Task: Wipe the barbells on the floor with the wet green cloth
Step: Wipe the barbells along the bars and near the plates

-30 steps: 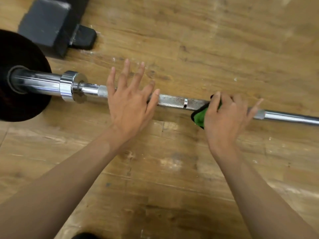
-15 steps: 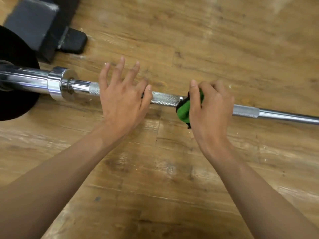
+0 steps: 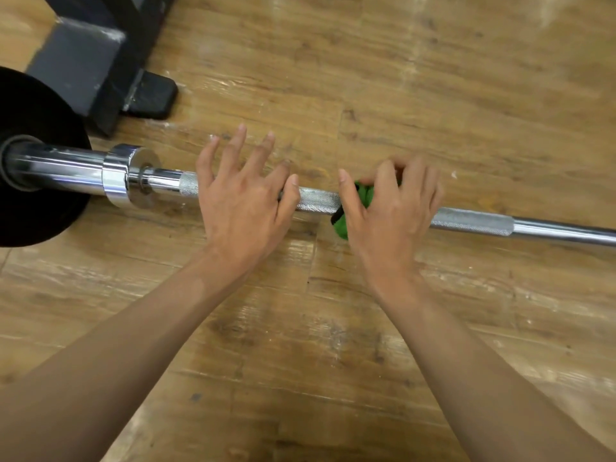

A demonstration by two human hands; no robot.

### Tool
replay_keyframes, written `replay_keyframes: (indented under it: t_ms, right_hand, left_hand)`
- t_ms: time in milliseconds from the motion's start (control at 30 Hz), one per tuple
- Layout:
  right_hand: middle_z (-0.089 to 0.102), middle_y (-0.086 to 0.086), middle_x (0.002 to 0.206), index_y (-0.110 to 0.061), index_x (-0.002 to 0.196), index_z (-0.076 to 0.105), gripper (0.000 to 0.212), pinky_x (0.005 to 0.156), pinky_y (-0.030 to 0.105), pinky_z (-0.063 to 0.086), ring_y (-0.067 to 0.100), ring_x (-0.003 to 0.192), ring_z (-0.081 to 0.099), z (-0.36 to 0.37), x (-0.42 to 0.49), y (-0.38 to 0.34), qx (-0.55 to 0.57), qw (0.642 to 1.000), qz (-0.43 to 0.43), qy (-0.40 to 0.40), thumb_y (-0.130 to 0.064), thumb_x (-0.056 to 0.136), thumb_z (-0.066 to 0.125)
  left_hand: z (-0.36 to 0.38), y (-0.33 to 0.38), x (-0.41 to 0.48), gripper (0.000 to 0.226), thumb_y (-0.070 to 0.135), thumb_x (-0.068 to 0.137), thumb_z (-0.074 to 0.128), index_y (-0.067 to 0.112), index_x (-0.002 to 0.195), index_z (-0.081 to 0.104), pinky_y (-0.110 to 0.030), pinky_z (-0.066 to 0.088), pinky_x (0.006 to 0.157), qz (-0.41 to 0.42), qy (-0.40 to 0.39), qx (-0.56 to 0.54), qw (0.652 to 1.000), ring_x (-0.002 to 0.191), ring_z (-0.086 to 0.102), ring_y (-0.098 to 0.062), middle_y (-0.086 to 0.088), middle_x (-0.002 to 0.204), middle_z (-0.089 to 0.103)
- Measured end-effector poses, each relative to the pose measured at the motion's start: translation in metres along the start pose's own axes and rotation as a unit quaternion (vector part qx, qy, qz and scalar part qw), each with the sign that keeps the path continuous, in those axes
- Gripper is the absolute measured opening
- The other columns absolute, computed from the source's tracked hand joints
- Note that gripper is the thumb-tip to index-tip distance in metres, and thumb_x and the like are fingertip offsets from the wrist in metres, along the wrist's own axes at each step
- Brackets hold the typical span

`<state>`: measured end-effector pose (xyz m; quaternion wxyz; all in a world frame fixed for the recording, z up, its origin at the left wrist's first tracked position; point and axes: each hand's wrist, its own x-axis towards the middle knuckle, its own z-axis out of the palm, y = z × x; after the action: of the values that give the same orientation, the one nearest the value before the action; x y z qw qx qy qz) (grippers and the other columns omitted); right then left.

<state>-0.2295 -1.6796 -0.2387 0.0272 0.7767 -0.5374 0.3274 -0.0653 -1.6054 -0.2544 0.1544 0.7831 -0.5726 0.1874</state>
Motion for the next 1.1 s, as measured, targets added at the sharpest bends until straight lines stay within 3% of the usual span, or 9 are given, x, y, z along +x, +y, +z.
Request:
replay_keyframes:
  t_ms: [167,267,433,533,633,733,867,1000,1100]
  right_hand:
    - [0.061,0.015,0.141,-0.012,0.119,0.072,0.040,0.124,0.051,0.024,0.035,0.137,0.051,-0.005,-0.032,-0.009,0.012,0.997,0.026,-0.072,-0.043,0.106,0.052]
    - [0.068,0.014,0.128,-0.014,0.104,0.077,0.032,0.117,0.051,0.035,0.035,0.122,0.060,0.006,-0.022,-0.029,0.006,0.998,0.020,-0.054,-0.034,0.106,0.052]
    - [0.073,0.005,0.115,-0.021,0.110,0.075,0.038,0.115,0.048,0.038,0.028,0.101,0.067,-0.002,-0.007,0.023,-0.025,0.983,-0.166,-0.075,-0.040,0.111,0.043]
    - [0.072,0.004,0.102,-0.018,0.104,0.073,0.036,0.114,0.051,0.037,0.029,0.099,0.066,-0.022,-0.007,0.067,-0.042,0.995,-0.059,-0.067,-0.036,0.111,0.042]
    - [0.069,0.012,0.093,-0.011,0.094,0.074,0.027,0.096,0.048,0.046,0.037,0.089,0.062,-0.015,-0.008,0.036,-0.042,0.996,0.060,-0.043,-0.025,0.102,0.052]
    - [0.070,0.013,0.101,-0.011,0.100,0.075,0.031,0.105,0.048,0.044,0.038,0.095,0.065,-0.001,-0.016,-0.015,0.014,0.996,-0.034,-0.081,-0.028,0.103,0.049]
    - [0.068,0.011,0.126,-0.018,0.134,0.067,0.039,0.118,0.046,0.036,0.034,0.104,0.068,-0.023,-0.012,0.028,0.020,0.954,-0.241,-0.178,-0.036,0.110,0.042]
    - [0.065,0.018,0.127,-0.019,0.149,0.055,0.043,0.094,0.048,0.044,0.040,0.103,0.064,-0.064,0.006,0.103,-0.020,0.913,-0.329,-0.241,-0.034,0.111,0.041]
    - [0.062,0.023,0.118,-0.011,0.146,0.057,0.045,0.076,0.045,0.050,0.041,0.092,0.062,-0.076,-0.003,0.099,-0.016,0.907,-0.310,-0.283,-0.031,0.108,0.042]
  left_hand:
    - [0.000,-0.001,0.000,0.052,0.039,0.111,0.031,0.020,0.111,0.079,-0.053,0.026,0.121,0.006,-0.007,0.002,1.000,0.146,0.044,-0.035,-0.007,0.144,0.064]
    - [0.002,-0.002,0.000,0.055,0.039,0.113,0.026,0.019,0.117,0.077,-0.054,0.025,0.122,0.012,-0.022,0.000,1.000,0.148,0.042,-0.036,-0.008,0.145,0.063]
    - [0.002,-0.008,0.004,0.053,0.044,0.112,0.029,0.020,0.124,0.075,-0.053,0.027,0.122,0.026,-0.033,-0.020,0.999,0.147,0.043,-0.037,-0.009,0.143,0.064]
    - [0.002,-0.005,-0.001,0.050,0.044,0.112,0.031,0.020,0.122,0.075,-0.054,0.026,0.123,0.018,-0.034,-0.026,0.999,0.147,0.044,-0.036,-0.007,0.141,0.066]
    - [0.002,-0.003,-0.003,0.049,0.043,0.111,0.033,0.021,0.124,0.074,-0.053,0.025,0.123,0.008,-0.033,-0.024,0.999,0.146,0.045,-0.035,-0.004,0.140,0.067]
    - [-0.004,-0.001,-0.004,0.051,0.044,0.112,0.029,0.022,0.135,0.069,-0.052,0.024,0.124,0.019,-0.046,-0.026,0.998,0.147,0.044,-0.033,-0.003,0.142,0.066]
    - [-0.013,-0.003,-0.011,0.052,0.044,0.113,0.026,0.022,0.144,0.062,-0.050,0.025,0.122,0.030,-0.065,-0.035,0.997,0.148,0.044,-0.033,-0.003,0.139,0.067]
    - [-0.024,-0.001,-0.024,0.055,0.046,0.113,0.026,0.019,0.152,0.053,-0.052,0.027,0.122,0.021,-0.089,-0.056,0.994,0.148,0.043,-0.036,-0.007,0.147,0.062]
    - [-0.036,0.003,-0.041,0.060,0.051,0.111,0.022,0.019,0.157,0.045,-0.054,0.023,0.124,0.016,-0.116,-0.054,0.992,0.151,0.037,-0.037,-0.007,0.156,0.053]
